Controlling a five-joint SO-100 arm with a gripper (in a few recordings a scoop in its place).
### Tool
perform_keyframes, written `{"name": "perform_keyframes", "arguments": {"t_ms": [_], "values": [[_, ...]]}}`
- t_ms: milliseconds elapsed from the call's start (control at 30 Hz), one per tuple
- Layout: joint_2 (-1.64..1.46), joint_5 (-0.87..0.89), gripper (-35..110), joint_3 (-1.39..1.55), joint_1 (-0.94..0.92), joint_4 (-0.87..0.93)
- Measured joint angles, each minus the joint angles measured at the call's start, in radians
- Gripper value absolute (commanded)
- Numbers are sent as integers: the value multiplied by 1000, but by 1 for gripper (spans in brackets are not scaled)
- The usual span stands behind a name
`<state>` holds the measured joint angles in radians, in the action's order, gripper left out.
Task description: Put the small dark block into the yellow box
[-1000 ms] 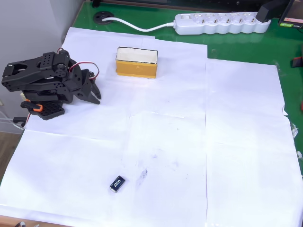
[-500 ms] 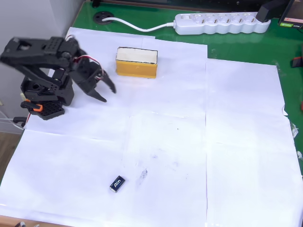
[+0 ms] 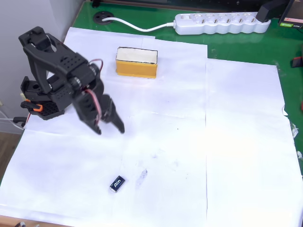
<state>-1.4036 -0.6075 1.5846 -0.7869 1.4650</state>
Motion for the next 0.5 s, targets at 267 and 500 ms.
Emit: {"name": "perform_keyframes", "arguments": {"t_ms": [267, 500], "values": [[-267, 144, 25, 267, -54, 0], [-351, 311, 25, 374, -77, 14]]}}
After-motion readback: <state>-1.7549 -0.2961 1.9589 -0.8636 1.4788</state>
